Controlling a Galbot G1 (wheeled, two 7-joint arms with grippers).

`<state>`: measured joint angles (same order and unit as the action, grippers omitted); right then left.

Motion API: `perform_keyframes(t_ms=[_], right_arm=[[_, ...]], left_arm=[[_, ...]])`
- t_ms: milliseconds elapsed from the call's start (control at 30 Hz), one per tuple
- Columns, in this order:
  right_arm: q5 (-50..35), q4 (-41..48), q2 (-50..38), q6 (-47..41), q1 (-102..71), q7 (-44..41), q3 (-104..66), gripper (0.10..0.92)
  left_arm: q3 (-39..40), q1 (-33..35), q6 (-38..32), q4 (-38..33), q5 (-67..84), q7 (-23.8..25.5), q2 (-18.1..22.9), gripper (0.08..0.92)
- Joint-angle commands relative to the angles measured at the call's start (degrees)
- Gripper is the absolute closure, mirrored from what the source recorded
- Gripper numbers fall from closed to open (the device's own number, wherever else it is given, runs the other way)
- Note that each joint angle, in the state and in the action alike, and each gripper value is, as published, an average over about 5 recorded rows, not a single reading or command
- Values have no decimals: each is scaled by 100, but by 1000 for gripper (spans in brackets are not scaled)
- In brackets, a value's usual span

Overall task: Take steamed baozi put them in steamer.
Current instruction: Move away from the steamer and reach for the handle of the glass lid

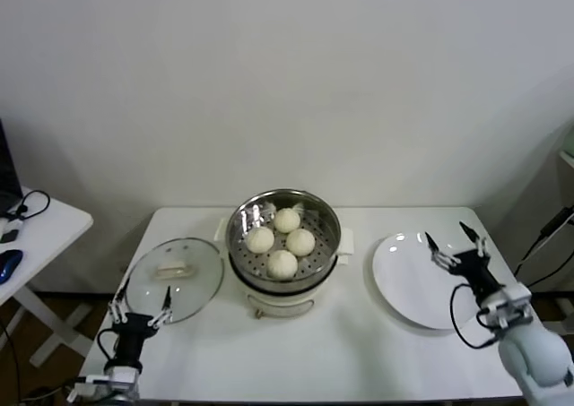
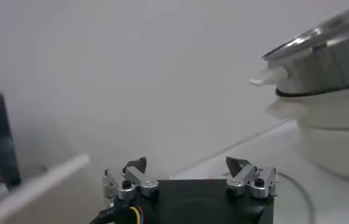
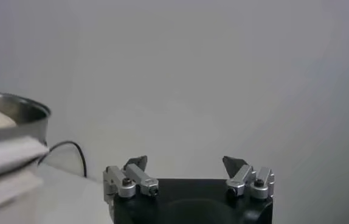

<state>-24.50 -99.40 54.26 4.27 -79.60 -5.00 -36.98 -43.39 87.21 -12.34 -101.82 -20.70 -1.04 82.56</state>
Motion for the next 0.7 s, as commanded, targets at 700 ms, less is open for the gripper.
perform_keyframes(t_ms=[700], right_arm=[[183,182,1384,935,-1199,289,-479,203]], left_arm=[[371,-933,270,1446,-5636,-1308,-466,177]])
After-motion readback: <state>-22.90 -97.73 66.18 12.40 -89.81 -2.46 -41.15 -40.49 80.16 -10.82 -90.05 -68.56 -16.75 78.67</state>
